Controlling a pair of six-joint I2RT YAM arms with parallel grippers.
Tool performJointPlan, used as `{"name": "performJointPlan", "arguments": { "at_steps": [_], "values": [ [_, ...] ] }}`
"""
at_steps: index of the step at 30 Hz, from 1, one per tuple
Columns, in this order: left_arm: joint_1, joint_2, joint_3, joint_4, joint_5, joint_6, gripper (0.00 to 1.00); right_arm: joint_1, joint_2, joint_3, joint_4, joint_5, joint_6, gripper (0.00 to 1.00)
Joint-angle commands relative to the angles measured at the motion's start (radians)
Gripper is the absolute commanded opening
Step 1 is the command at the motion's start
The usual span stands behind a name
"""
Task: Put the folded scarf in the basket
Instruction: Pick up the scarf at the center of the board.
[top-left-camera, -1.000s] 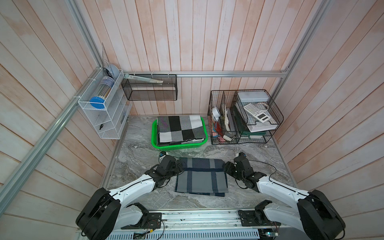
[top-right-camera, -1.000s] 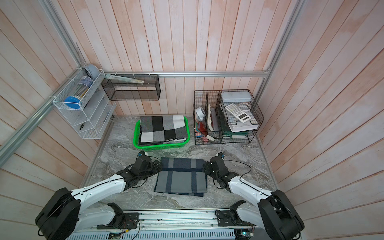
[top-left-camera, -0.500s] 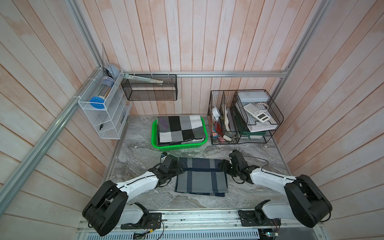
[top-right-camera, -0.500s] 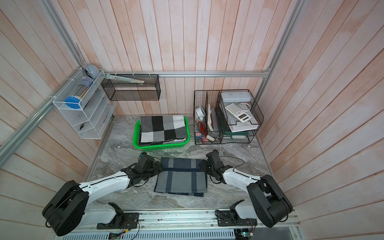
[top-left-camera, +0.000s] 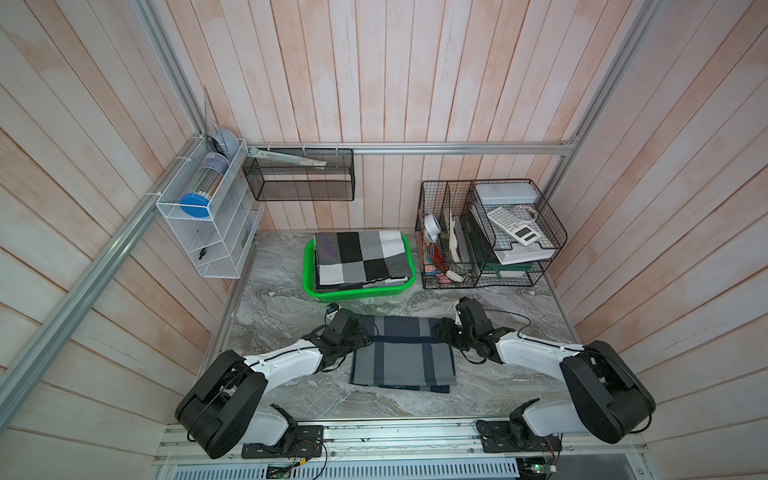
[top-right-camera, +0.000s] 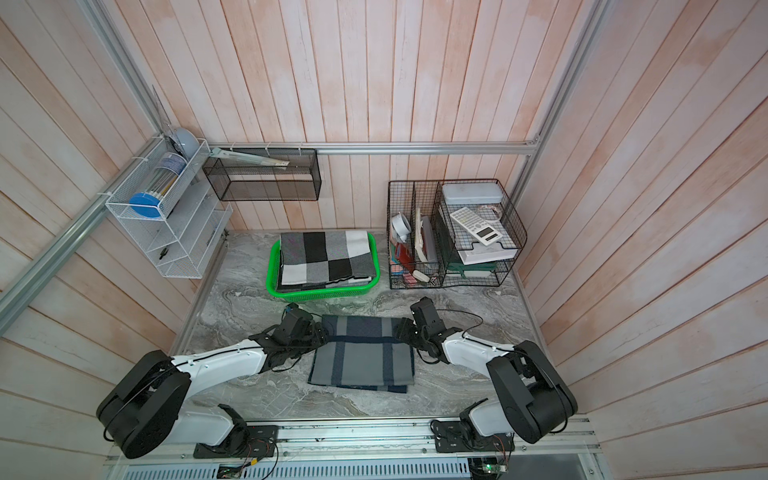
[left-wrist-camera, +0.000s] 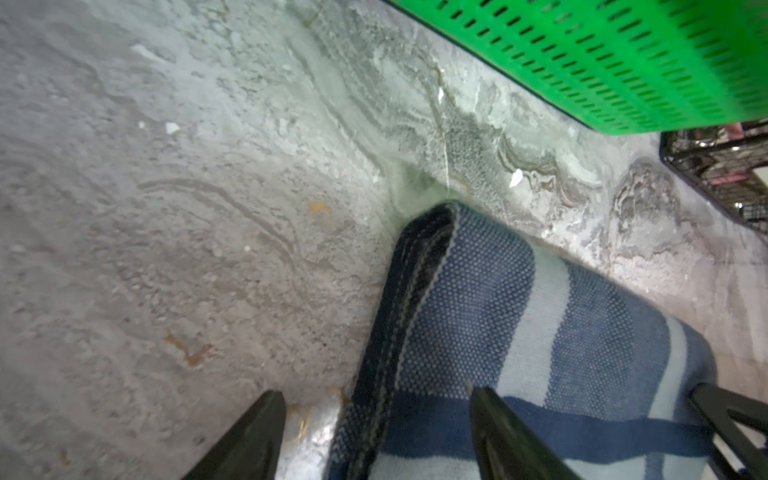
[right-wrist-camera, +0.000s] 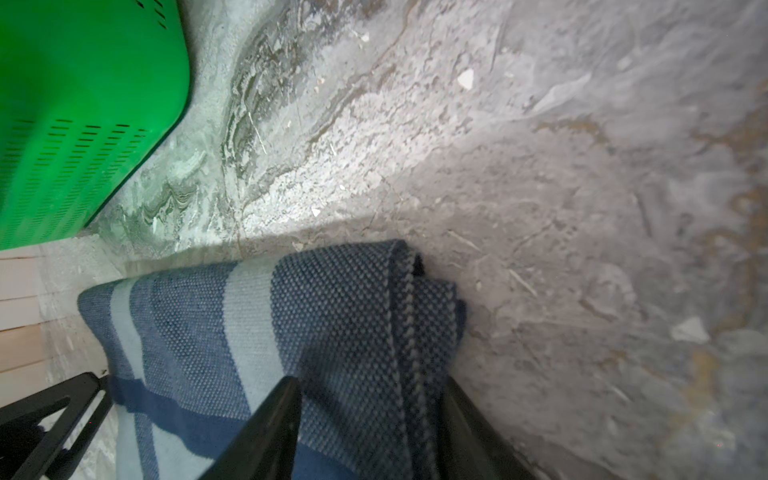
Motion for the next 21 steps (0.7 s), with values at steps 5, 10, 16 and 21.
{"name": "performJointPlan", "arguments": {
  "at_steps": [5, 10, 16, 21],
  "values": [
    [-0.015, 0.028, 0.005, 0.029, 0.053, 0.007, 0.62, -0.001, 0.01, -0.029, 0.001, -0.037, -0.002, 0.47],
    [-0.021, 0.023, -0.008, 0.086, 0.088, 0.008, 0.33, 0.0, 0.006, -0.029, 0.006, -0.049, -0.008, 0.32],
    [-0.023, -0.023, -0.037, 0.159, 0.117, -0.004, 0.0, 0.0, -0.059, -0.044, 0.015, -0.049, -0.025, 0.07],
    [-0.022, -0.162, -0.115, 0.254, 0.096, -0.018, 0.0, 0.0, -0.181, -0.089, 0.057, -0.047, -0.048, 0.0]
  ]
}}
